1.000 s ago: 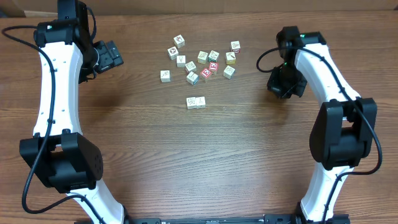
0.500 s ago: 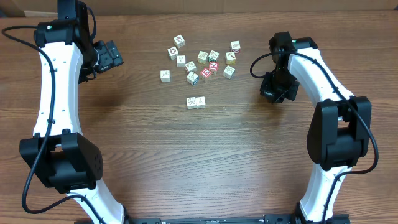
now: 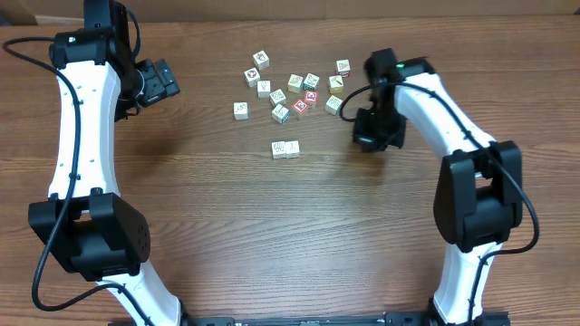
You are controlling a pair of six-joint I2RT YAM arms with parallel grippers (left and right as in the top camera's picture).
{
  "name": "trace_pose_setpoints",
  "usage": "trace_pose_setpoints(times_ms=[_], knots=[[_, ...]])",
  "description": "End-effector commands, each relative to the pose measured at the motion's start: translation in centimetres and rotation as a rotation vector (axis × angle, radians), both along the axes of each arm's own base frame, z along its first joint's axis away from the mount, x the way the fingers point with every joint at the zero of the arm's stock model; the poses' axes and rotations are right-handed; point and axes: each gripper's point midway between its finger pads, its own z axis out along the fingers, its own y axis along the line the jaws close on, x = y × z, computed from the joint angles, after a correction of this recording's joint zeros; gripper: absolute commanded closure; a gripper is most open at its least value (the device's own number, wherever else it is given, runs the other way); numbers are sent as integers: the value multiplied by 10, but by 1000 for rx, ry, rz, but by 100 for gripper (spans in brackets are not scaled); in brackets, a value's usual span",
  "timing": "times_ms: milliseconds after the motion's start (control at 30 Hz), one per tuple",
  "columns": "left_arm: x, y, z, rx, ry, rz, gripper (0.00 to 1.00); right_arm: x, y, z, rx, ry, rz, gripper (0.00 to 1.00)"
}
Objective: Form a horizontal line
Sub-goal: 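Move the right gripper to the right edge of the block cluster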
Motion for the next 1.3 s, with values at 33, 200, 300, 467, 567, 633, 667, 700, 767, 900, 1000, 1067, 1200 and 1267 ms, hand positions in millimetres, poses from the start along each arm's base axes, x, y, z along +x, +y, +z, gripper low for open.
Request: trace_pose_setpoints(times_ms=[33,200,300,467,567,633,667,700,767,900,1000,1067,1200,1267], knots=[[2,-4,4,-5,-13,-3,0,3,16,12,20,-25,39,89],[2,-4,4,-5,-13,-3,1,23,22,69,40,-102,40,71],[2,-4,4,-5,-13,-3,0,38,26,110,64,-190,40,54],[2,-4,4,-5,-13,-3,0,58,32,141,95,-307,40,26],[2,-4,4,-5,-13,-3,0,69,33,138,93,-344,34,20],[2,-4,4,-5,-13,-3,0,74,35,132,95,-357,31,19],[2,-4,4,-5,-13,-3,0,76,35,128,92,-361,30,18],[2,-4,4,-5,-13,-3,0,79,34,124,87,-364,29,16],[2,-4,4,-5,-13,-3,0,82,33,112,77,-367,22,14],[2,-4,4,-5,-13,-3,0,89,28,88,43,-379,-1,10],[2,-4,4,-5,-13,-3,0,96,26,67,27,-406,-5,8],[2,-4,4,-5,-13,-3,0,101,27,53,31,-427,-7,8],[2,-4,4,-5,-13,-3,0,110,30,31,47,-477,-10,0],[2,-4,4,-5,-13,-3,0,114,31,22,55,-503,-11,0]])
